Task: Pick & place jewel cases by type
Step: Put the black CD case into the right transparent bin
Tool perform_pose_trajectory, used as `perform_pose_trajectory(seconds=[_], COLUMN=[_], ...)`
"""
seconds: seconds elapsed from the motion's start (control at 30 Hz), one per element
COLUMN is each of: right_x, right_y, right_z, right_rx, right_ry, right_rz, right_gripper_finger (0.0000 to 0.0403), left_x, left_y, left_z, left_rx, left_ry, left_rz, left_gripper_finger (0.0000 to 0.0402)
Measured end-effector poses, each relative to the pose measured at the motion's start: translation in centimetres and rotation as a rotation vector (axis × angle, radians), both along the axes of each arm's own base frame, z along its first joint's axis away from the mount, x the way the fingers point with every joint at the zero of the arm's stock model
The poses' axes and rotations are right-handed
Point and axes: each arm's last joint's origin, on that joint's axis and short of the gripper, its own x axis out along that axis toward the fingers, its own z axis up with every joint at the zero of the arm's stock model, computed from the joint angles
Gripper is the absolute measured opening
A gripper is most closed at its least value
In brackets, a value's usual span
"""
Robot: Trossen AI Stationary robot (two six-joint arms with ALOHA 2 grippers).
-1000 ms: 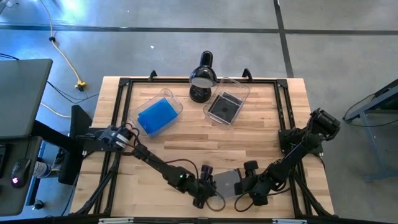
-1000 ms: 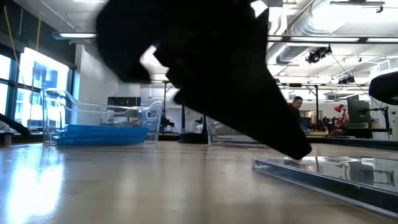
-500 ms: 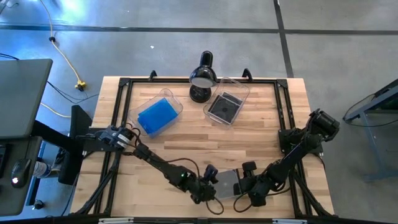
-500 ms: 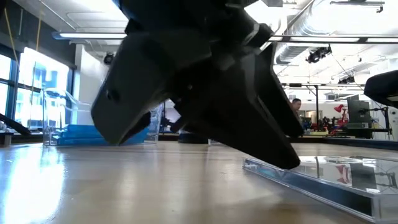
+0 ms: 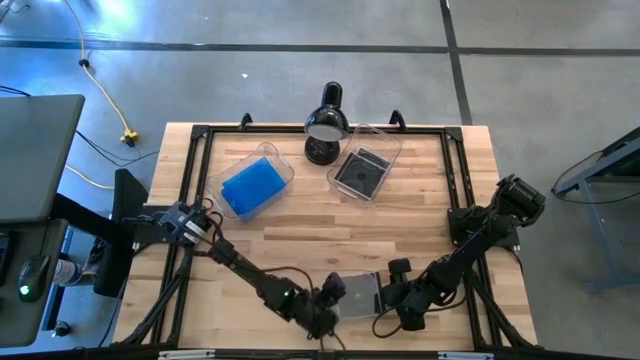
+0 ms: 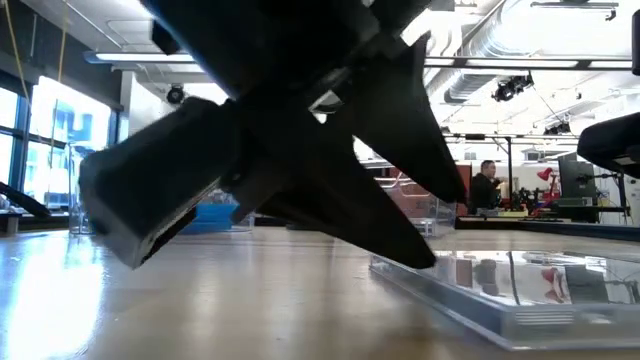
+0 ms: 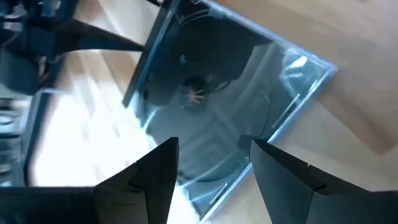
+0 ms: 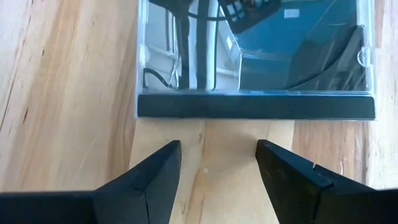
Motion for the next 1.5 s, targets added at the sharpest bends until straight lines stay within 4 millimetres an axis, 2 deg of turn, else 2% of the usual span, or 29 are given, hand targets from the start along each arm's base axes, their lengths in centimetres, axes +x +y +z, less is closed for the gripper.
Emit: perform_pose_trajectory(seconds=[0.3, 0.4, 0.5, 0.8, 1.2, 1.33, 1.5], right_x=[0.0, 0.0, 0.1, 1.0, 1.6, 1.6, 1.4], right_y=[0.0, 0.0, 0.1, -0.7, -1.5, -1.5, -1.5], right_z=[0.0, 0.0, 0.0, 0.1, 0.1, 0.1, 0.1], right_rx=[0.001, 0.005, 0.01, -0.012, 0.001, 0.002, -0.005], right_ry=[0.0, -0.002, -0.007, -0.043, -0.011, -0.012, 0.003], right_rz=[0.0, -0.002, -0.002, -0.025, 0.013, 0.013, 0.026], right_gripper_finger=[0.0209, 0.0209, 0.0209, 0.0208, 0.0208, 0.0208, 0.0208], left_x=[-0.4, -0.7, -0.8, 0.3, 1.3, 1.6, 2.2], left_y=[-1.8, -1.5, -0.9, -0.3, 0.1, -0.1, -0.7], left_z=[1.4, 1.3, 0.1, -1.1, -0.9, -0.2, 1.8], left_rx=[-0.003, -0.001, -0.012, 0.085, 0.214, 0.235, 0.274], left_ry=[-0.011, 0.049, 0.147, 0.098, 0.051, 0.045, 0.034], left_rz=[-0.025, -0.02, -0.019, -0.016, -0.098, -0.09, -0.111], left_gripper_finger=[0.0197, 0.0197, 0.0197, 0.0197, 0.0197, 0.0197, 0.0197])
